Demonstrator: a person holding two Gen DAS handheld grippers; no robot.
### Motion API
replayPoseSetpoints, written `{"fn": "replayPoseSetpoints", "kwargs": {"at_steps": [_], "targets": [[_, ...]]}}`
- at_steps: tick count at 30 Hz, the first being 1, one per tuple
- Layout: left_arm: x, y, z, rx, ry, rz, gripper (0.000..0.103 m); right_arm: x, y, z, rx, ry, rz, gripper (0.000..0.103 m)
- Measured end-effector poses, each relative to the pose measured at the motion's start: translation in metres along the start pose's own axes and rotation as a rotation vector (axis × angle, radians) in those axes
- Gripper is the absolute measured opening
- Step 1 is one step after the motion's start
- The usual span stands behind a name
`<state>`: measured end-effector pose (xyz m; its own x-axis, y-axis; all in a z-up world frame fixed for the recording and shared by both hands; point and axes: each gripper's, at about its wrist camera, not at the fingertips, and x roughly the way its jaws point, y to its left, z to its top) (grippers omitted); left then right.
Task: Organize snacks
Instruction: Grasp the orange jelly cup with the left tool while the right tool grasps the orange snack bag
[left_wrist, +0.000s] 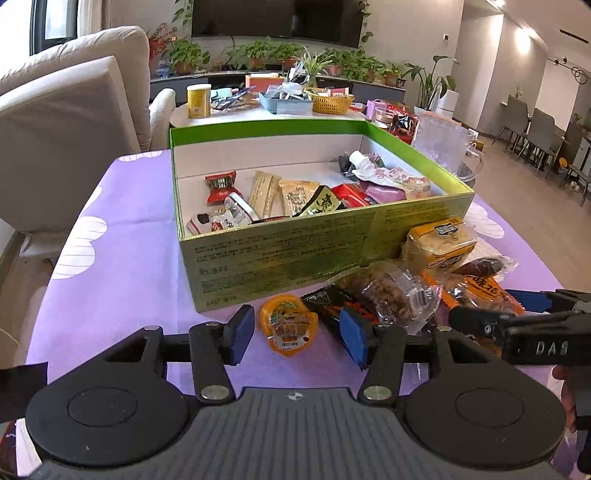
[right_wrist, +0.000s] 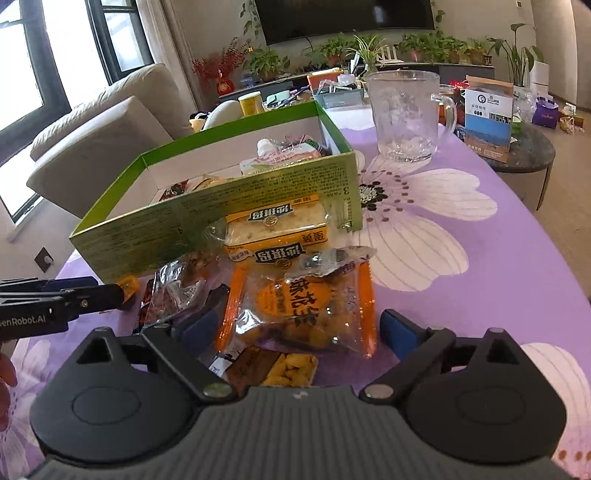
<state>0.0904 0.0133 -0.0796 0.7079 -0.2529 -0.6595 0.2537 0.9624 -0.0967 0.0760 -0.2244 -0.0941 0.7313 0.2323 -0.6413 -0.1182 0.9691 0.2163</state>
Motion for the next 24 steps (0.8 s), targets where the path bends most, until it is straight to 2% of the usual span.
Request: {"fn": "replayPoseSetpoints", "kwargs": {"at_steps": [4, 8, 14, 15, 16, 21, 24], "targets": [[0.006, 0.002, -0.001, -0.007, 0.018, 0.004, 0.049, 0.004, 0.013, -0.005, -0.079, -0.015, -0.02, 0.048], [0.014, 0.003, -0.003, -0.019, 0.05, 0.004, 0.049, 0.006, 0.009, -0.004, -0.071, -0.023, -0.007, 0.048], [0.014, 0.004, -0.006, -0.024, 0.034, 0.004, 0.047, 0.007, 0.009, -0.002, -0.076, -0.01, -0.009, 0.048], [0.013, 0.005, -0.006, -0.023, 0.032, -0.003, 0.045, 0.007, 0.01, -0.002, -0.074, -0.01, -0.012, 0.048], [0.013, 0.006, -0.006, -0.025, 0.029, -0.013, 0.035, 0.007, 0.01, -0.002, -0.073, -0.012, -0.013, 0.048], [0.007, 0.012, -0.008, -0.084, 0.032, -0.068, 0.034, 0.002, 0.01, -0.001, -0.079, -0.02, -0.006, 0.048], [-0.003, 0.011, -0.01, -0.088, 0.01, -0.067, 0.034, -0.006, 0.007, -0.001, -0.067, -0.03, 0.02, 0.048]]}}
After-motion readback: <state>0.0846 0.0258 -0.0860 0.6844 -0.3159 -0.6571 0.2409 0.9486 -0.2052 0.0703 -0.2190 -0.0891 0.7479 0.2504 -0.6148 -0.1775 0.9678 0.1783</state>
